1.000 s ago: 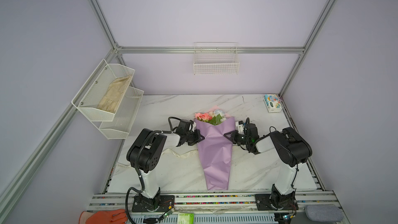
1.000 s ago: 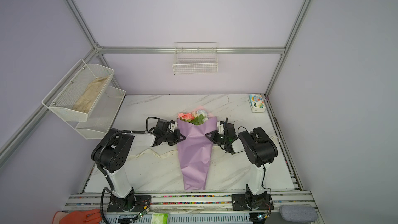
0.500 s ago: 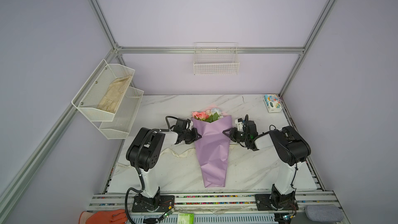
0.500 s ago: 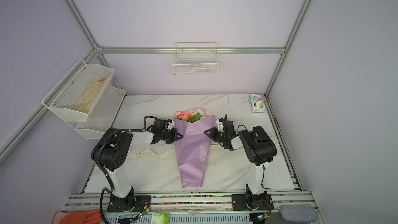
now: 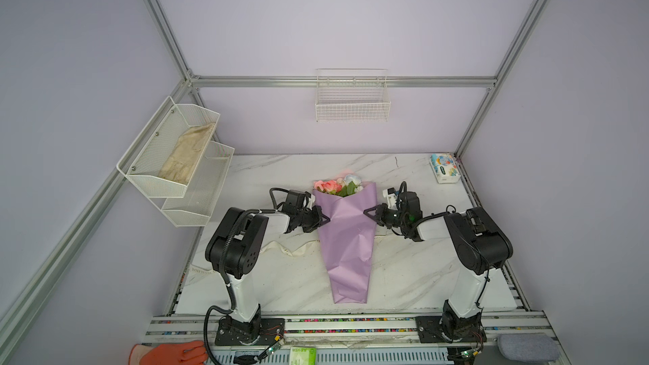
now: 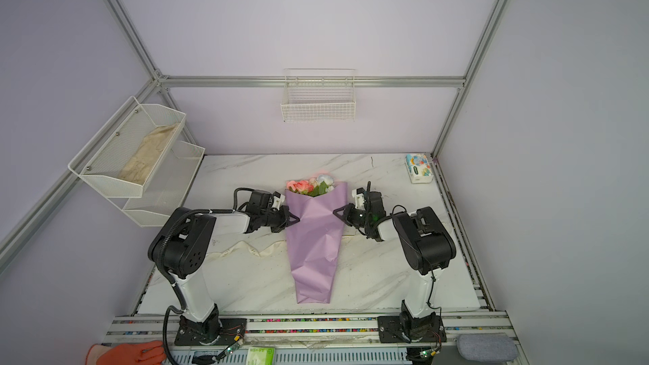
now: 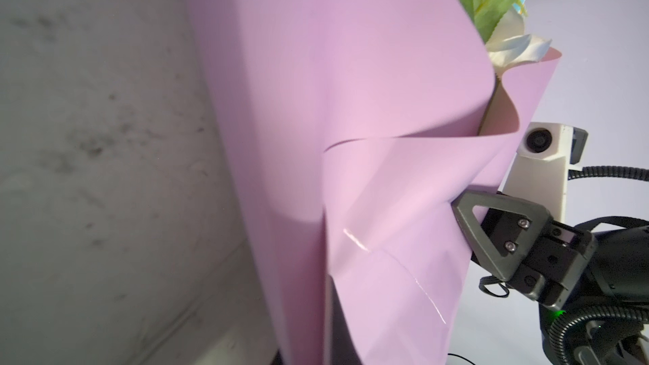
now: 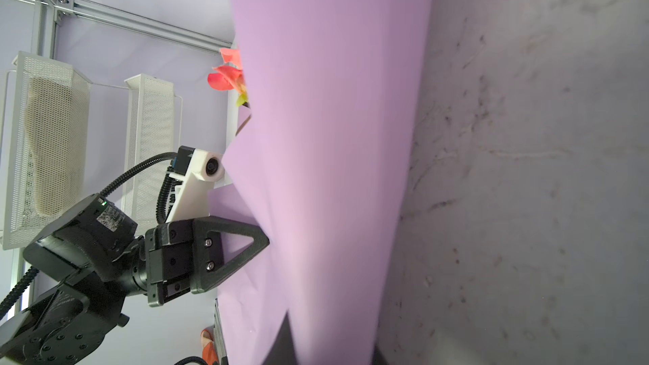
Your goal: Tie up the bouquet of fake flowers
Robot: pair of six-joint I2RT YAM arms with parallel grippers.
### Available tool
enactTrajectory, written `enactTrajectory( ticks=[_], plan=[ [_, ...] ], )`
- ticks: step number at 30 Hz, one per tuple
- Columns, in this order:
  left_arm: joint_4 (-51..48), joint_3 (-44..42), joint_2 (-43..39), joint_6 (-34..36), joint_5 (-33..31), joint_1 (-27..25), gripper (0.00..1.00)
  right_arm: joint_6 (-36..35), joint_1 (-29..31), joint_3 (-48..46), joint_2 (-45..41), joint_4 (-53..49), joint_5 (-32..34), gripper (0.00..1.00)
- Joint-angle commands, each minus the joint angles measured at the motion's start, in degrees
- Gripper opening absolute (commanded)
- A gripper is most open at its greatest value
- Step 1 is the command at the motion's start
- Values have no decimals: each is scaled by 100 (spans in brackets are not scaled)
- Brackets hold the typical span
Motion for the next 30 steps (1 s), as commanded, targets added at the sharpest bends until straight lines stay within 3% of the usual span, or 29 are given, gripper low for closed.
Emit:
enactTrajectory(
  ticks=[1,10,17,19,21,24,25,30],
  plan=[
    [197,676,-30,-56,212,20,0,58,-64,133,-125,25,-100,15],
    [216,757,276,-80,124,34,1,68,-170,255,94,29,-15,15],
    [142,588,280,-29,2,26,6,-23,-215,347,356,-255,74,18],
    [26,594,237,39,-40,35,12,-60,-208,332,337,-314,97,18],
    [-134,607,138,134,-107,29,15,-70,-221,333,250,-405,131,25],
    [-671,692,-106,395,-367,31,36,-210,-246,405,-3,-826,281,36],
    [-930,719,-216,517,-507,33,37,-313,-249,437,-127,-1096,406,42],
    [-1974,519,-828,828,-1491,43,63,-487,-277,85,-1164,-1864,1549,69]
  ],
)
